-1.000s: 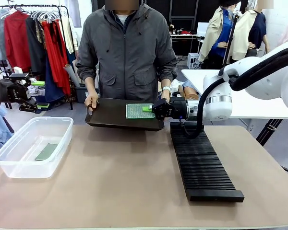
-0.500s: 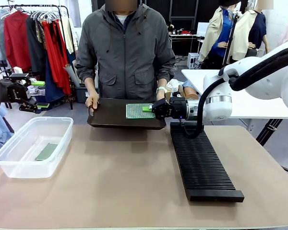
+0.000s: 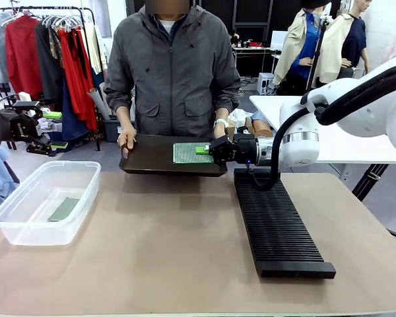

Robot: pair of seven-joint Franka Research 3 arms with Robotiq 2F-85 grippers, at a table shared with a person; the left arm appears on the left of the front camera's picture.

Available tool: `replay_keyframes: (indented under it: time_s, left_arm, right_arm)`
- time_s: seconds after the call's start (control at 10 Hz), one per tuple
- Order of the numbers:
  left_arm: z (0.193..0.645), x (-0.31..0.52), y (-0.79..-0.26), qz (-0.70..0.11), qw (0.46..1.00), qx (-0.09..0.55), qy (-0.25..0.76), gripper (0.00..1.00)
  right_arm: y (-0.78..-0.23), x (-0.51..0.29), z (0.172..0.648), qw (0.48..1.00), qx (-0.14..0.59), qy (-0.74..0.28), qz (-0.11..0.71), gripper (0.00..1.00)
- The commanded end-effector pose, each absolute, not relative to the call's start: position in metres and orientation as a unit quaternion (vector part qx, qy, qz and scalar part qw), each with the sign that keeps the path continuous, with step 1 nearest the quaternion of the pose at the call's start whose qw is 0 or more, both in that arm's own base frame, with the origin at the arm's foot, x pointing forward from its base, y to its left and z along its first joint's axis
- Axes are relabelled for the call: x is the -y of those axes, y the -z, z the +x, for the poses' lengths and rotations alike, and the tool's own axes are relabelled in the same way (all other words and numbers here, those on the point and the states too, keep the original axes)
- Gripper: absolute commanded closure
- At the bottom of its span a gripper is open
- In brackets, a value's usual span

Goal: Sort PCBs into racks and boxes based on the side picked up.
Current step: If the short side of the Blank PCB is picked up, insert it into the PCB Rack ; if the long side is picked up, place it in the Organizing box.

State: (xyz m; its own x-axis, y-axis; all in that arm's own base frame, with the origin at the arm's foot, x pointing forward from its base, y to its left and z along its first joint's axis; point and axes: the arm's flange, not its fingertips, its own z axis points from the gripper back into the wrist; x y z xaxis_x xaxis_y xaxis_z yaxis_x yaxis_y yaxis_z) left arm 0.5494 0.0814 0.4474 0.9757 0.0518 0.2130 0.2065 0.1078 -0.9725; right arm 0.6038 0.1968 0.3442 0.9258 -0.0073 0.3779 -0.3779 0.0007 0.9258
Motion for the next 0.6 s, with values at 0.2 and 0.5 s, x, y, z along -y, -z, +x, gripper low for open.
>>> replay_keyframes:
  time_s: [0.2,0.5]
  left_arm:
    - [0.547,-0.082,-0.449,-0.668,0.736,0.094,0.053,0.00]
    - [0.547,-0.082,-0.449,-0.668,0.736,0.094,0.053,0.00]
  right_arm:
    - [-0.362,-0.171,0.607,0.670,0.168,-0.199,0.695,1.00]
    - [-0.378,-0.133,0.609,0.666,0.200,-0.231,0.680,1.00]
